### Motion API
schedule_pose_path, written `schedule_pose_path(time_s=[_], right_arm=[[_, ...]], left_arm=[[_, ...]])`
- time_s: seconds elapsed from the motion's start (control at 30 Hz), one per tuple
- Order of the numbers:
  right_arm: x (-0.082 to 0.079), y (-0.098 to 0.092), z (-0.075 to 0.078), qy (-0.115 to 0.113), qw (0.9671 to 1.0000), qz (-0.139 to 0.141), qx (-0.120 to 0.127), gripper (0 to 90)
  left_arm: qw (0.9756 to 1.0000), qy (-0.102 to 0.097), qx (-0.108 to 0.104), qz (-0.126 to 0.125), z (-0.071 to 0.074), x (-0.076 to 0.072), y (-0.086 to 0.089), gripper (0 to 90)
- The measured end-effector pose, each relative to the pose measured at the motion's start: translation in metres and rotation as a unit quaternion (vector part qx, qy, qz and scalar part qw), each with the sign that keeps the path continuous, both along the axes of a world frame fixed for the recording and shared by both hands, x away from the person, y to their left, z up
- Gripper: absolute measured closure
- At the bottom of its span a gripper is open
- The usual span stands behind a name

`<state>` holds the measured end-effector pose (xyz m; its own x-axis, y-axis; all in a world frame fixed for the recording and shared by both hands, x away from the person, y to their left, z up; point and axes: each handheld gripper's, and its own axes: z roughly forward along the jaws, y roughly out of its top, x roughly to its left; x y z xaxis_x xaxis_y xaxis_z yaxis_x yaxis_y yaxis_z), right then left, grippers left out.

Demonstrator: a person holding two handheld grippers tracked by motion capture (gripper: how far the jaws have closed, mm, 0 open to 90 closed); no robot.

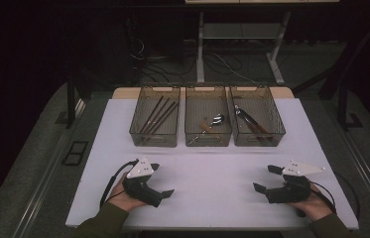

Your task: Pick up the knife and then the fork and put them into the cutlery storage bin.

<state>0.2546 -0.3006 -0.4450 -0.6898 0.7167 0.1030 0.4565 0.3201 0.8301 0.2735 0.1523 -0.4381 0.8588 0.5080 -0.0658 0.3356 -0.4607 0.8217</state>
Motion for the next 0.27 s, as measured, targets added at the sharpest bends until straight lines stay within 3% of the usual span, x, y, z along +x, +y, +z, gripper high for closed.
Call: schedule_pose_path(time_s=[0.27], right_arm=[[0.0003,0.0008,-0.0004,-0.002,1.0,0.004,-0.005,12.7]], left_arm=[[1.0,0.0,0.0,-0.001,-0.0001,0.0004,-0.0001,0.0]])
